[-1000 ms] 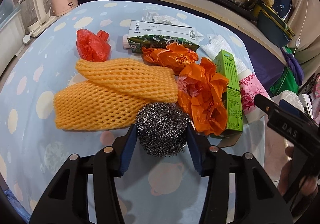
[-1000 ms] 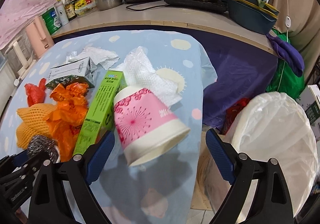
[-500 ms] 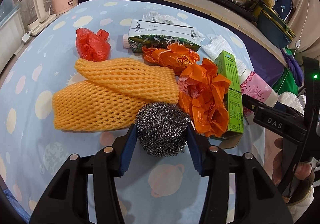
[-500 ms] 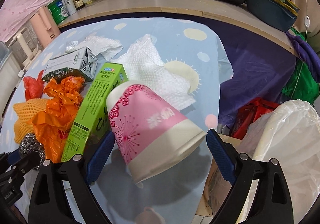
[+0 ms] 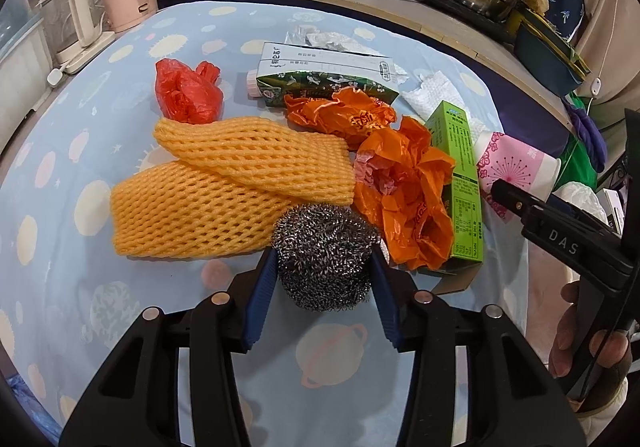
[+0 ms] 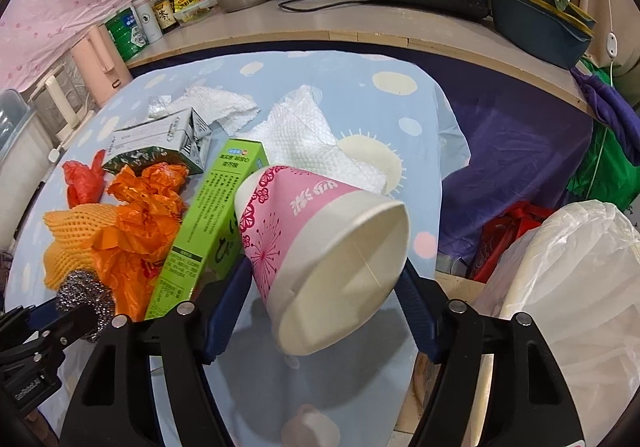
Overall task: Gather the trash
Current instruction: 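Grasp the steel wool scrubber with the left tool while the right tool grasps the pink paper cup, then carry scrubber and cup to the bin and open both tools to drop them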
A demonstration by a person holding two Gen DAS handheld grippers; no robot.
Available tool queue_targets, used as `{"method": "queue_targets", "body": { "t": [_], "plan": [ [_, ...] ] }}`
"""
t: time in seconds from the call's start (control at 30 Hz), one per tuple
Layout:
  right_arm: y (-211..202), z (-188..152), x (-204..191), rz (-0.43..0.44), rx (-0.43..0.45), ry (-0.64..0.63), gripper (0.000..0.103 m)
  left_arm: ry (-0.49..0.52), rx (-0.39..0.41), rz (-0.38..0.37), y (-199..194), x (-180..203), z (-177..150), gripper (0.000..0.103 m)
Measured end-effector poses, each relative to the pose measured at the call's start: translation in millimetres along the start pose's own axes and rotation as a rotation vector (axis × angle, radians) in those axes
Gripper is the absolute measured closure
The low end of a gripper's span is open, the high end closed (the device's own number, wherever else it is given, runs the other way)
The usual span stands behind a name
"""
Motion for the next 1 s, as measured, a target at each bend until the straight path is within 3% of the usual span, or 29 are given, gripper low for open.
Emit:
{"method": "queue_targets", "body": {
  "t": [0.27, 0.3, 0.33, 0.67, 1.0],
  "plan": [
    [-22.4, -4.1, 2.3, -0.012, 0.028, 0.011, 0.038, 0.003, 0.034, -0.006, -20.7, 3.1, -2.0, 0.061],
    [-26.3, -4.7, 2.3, -0.013, 0.034, 0.014, 0.041, 0.003, 0.039, -0.008, -24.1, 3.5, -2.3, 0.061],
    [-29.3, -5.9, 1.9, -0.010, 0.035, 0.015, 0.052, 0.004, 0.042, -0.009, -26.9, 3.8, -2.6, 0.061],
    [-53.0, -23.1, 2.0, 0.004, 0.046, 0.049, 0.052, 0.011, 0.084, -0.005, -58.6, 2.8, -8.5, 0.061],
    [-108.0, -21.9, 8.6, 0.005, 0.135, 0.086, 0.052, 0.028, 0.135, -0.025, -99.5, 12.1, -11.2, 0.061]
  ]
}}
Point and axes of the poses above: each gripper's, at about its wrist camera, not at the fingertips, and y roughly the way its jaws point, x to its right, z to its top, the point moved 10 cm from there along y, roughly the way its jaws point, and after that the axes turned 7 degrees about -y, right-handed, at the moved point
